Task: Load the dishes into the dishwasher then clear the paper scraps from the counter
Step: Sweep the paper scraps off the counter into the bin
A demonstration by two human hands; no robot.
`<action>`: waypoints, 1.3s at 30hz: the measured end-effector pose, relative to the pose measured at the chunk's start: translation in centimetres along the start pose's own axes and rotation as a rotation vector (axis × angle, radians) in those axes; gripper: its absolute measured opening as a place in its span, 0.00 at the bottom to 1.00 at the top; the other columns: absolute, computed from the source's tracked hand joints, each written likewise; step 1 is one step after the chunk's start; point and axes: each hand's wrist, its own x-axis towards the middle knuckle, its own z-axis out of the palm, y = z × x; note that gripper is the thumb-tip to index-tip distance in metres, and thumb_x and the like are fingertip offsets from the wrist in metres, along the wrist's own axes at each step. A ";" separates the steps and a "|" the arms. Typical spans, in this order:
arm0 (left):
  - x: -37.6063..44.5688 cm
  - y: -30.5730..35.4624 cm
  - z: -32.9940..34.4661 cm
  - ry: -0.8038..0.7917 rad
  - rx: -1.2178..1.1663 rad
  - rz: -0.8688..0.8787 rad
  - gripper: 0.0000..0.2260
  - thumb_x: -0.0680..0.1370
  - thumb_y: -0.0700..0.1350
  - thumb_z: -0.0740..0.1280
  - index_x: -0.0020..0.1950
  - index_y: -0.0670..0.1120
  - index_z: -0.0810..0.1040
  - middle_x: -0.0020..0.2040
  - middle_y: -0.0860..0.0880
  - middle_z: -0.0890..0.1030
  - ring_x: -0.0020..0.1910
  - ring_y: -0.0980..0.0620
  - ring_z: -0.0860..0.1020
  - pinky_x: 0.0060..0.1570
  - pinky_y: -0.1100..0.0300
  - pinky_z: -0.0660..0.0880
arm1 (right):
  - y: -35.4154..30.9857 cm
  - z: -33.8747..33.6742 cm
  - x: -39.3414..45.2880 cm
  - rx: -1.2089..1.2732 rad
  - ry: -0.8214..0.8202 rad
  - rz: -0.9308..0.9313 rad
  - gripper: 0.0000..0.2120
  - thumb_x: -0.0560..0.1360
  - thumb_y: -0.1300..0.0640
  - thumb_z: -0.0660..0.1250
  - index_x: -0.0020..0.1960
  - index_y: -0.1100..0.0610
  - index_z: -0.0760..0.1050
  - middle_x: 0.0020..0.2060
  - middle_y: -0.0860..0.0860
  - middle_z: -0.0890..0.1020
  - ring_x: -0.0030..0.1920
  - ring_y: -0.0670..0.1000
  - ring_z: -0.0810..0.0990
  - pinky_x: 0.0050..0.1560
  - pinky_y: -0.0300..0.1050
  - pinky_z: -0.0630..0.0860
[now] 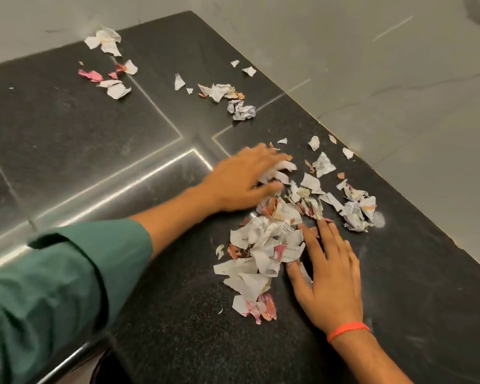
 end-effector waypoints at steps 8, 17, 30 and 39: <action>1.2 3.9 3.1 -0.078 -0.001 0.223 0.25 0.85 0.62 0.53 0.78 0.53 0.69 0.81 0.49 0.64 0.82 0.49 0.54 0.81 0.47 0.52 | 0.1 -0.1 0.0 0.045 -0.013 0.013 0.34 0.78 0.34 0.54 0.81 0.44 0.56 0.82 0.46 0.54 0.81 0.48 0.50 0.79 0.57 0.54; -3.5 7.1 2.8 -0.092 -0.244 0.100 0.25 0.84 0.60 0.50 0.77 0.51 0.70 0.80 0.53 0.66 0.82 0.55 0.54 0.81 0.48 0.52 | -0.1 -0.4 -0.1 0.130 -0.002 0.005 0.37 0.78 0.27 0.47 0.81 0.45 0.55 0.82 0.47 0.55 0.81 0.47 0.51 0.78 0.60 0.55; -12.8 11.0 3.7 0.274 -0.391 -0.326 0.19 0.85 0.55 0.60 0.76 0.55 0.71 0.75 0.63 0.70 0.77 0.65 0.61 0.79 0.57 0.58 | 0.1 -0.2 -0.3 0.111 0.011 0.003 0.38 0.77 0.26 0.49 0.81 0.45 0.57 0.81 0.48 0.55 0.81 0.47 0.50 0.79 0.58 0.54; -9.4 13.6 5.2 0.365 -0.323 -0.447 0.19 0.84 0.51 0.57 0.75 0.59 0.69 0.73 0.62 0.72 0.77 0.66 0.60 0.79 0.53 0.57 | 0.3 -0.1 -0.2 0.165 0.035 0.000 0.37 0.79 0.28 0.43 0.79 0.47 0.63 0.81 0.49 0.59 0.81 0.48 0.52 0.78 0.59 0.56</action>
